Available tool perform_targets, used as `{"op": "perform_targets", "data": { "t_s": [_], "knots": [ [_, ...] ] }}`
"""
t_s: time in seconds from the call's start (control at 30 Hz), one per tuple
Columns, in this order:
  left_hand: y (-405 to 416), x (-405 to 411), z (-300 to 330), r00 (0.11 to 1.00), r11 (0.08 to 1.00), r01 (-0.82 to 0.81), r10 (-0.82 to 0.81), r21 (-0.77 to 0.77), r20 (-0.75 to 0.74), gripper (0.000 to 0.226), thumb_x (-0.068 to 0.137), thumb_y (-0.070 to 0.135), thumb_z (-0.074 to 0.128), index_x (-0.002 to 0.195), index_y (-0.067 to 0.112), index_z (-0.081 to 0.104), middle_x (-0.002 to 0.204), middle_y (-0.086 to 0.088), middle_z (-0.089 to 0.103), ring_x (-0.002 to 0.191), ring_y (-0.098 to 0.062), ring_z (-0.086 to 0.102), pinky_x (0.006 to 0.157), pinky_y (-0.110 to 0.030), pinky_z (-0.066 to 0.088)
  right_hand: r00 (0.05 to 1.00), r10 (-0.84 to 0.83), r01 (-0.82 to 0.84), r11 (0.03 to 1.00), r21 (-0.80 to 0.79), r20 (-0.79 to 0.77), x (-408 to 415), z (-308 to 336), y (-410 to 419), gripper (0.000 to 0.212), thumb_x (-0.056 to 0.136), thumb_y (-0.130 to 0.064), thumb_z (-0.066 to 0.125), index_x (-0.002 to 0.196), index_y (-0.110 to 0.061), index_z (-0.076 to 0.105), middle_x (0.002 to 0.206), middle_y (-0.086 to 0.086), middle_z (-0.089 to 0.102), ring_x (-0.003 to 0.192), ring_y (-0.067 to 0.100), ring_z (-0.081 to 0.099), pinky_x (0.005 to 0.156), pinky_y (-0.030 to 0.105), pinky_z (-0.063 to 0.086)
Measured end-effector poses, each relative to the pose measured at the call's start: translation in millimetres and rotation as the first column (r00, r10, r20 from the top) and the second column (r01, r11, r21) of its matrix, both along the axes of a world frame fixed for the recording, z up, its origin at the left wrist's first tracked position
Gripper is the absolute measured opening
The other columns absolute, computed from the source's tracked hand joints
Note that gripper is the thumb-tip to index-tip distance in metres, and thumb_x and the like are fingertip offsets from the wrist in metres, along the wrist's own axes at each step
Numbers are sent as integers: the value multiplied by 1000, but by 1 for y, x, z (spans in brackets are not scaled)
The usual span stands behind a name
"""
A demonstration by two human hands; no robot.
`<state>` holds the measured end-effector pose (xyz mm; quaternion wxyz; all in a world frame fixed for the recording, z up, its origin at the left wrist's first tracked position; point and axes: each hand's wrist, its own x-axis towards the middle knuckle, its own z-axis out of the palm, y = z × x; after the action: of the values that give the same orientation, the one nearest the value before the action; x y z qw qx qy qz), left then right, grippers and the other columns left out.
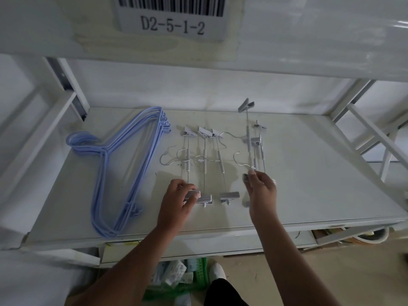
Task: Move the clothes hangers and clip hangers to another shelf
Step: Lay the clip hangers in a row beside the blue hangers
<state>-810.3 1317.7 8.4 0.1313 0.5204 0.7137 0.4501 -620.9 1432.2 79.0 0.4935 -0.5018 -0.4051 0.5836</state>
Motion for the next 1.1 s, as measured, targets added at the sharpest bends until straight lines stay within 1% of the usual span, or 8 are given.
{"op": "perform_targets", "data": {
  "t_s": [0.13,0.27,0.43,0.63,0.77,0.87,1.0,1.1],
  "knots": [
    [0,-1,-3,1000,1000,3,-3,1,-9,28,88,44,55,99,23,69,106,4,48,89,-9,59,77,-30,56,997,60,-57,996,-66,50,-12,-17,3,16,88,-25,66,76,-17,70,72,0,65,82,18,61,93,37,49],
    [0,-1,-2,1000,1000,0,0,5,-4,29,88,44,54,100,22,69,105,5,49,90,-8,58,76,-27,55,979,64,-46,995,-94,194,-5,-27,13,22,72,-47,65,68,-27,73,77,5,65,83,20,61,80,39,45],
    [0,0,-2,1000,1000,-2,2,-19,14,28,86,43,55,101,23,68,106,6,48,92,-8,57,78,-27,54,960,31,-19,999,-47,277,14,-31,27,20,88,-29,64,72,-18,69,76,5,65,76,17,57,79,35,45],
    [1,1,2,1000,999,-6,6,-34,17,31,85,45,54,100,23,69,105,7,48,92,-9,58,77,-24,53,933,-37,34,999,15,358,36,-31,56,22,88,-22,64,66,-18,68,67,4,64,69,16,54,74,34,42],
    [0,1,1,1000,999,-3,4,-38,25,30,85,46,54,101,24,68,105,7,48,91,-9,58,76,-24,52,916,-9,-25,997,80,401,35,-30,53,23,83,-34,63,71,-15,70,87,23,69,80,22,60,78,34,46],
    [-1,1,2,1000,999,3,-2,-40,24,29,85,45,55,100,24,68,104,7,48,90,-8,58,75,-23,52,911,27,-66,995,81,411,25,-29,40,25,85,-37,62,74,-16,70,89,17,67,86,24,62,84,39,48],
    [-1,1,1,1000,999,5,-5,-34,13,29,86,45,54,101,24,68,103,8,48,89,-7,57,74,-25,53,911,107,-148,986,74,399,13,-33,19,21,92,-28,59,78,-18,71,93,14,69,82,18,63,77,32,47],
    [-1,2,3,1000,1000,-2,2,-18,27,30,86,45,54,100,23,68,101,8,48,89,-8,57,73,-25,52,892,120,-156,986,49,435,12,-40,9,24,91,-34,58,77,-17,69,94,11,62,81,16,57,73,28,43]
  ]
}}
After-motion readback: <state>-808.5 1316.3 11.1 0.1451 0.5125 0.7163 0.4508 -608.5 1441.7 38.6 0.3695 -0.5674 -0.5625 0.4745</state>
